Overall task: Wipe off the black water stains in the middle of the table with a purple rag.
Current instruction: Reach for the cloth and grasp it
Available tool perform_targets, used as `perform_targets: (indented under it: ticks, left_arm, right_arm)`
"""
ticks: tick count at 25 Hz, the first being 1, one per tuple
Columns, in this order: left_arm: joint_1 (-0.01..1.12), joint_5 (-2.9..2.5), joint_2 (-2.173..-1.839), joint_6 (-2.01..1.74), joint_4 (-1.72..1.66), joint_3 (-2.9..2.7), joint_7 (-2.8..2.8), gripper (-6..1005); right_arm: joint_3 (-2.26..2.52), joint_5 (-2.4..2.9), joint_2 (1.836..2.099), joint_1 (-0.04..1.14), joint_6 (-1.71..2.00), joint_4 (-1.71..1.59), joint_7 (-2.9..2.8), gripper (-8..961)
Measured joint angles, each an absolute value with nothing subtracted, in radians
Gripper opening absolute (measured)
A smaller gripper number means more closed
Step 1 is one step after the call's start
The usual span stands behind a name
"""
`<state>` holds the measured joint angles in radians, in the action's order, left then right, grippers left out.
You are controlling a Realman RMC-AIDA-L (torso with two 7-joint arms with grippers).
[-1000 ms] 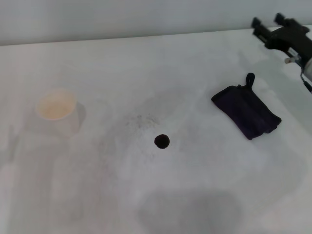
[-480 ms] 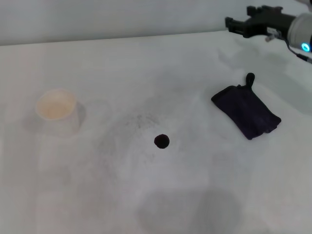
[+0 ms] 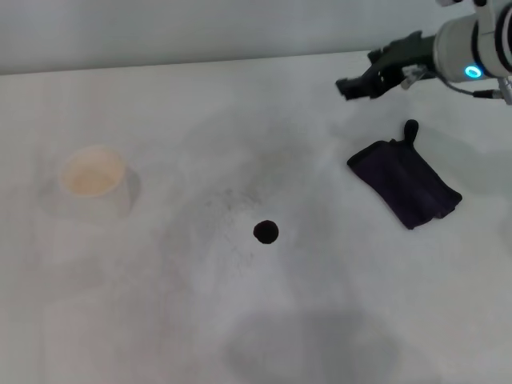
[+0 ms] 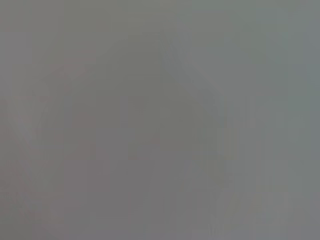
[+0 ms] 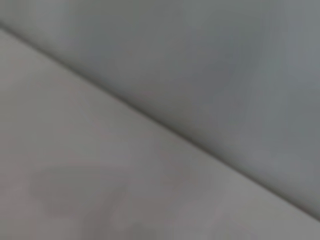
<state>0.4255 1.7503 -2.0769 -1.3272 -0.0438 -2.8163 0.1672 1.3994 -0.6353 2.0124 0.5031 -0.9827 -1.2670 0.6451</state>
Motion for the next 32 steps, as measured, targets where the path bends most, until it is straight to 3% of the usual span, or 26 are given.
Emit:
perform_targets:
  ticks: [15, 32]
  left_arm:
    - [0.455, 1.820, -2.069, -1.319, 0.005, -2.817, 0.174, 880]
    - [0.467, 1.872, -2.073, -1.242, 0.034, -2.816, 0.221, 879]
  right_arm:
    - [1.379, -0.486, 2.011, 0.512, -1.330, -1.298, 0.345, 718]
    - [1.386, -0.391, 2.013, 0.626, -1.333, -1.094, 0.334, 665]
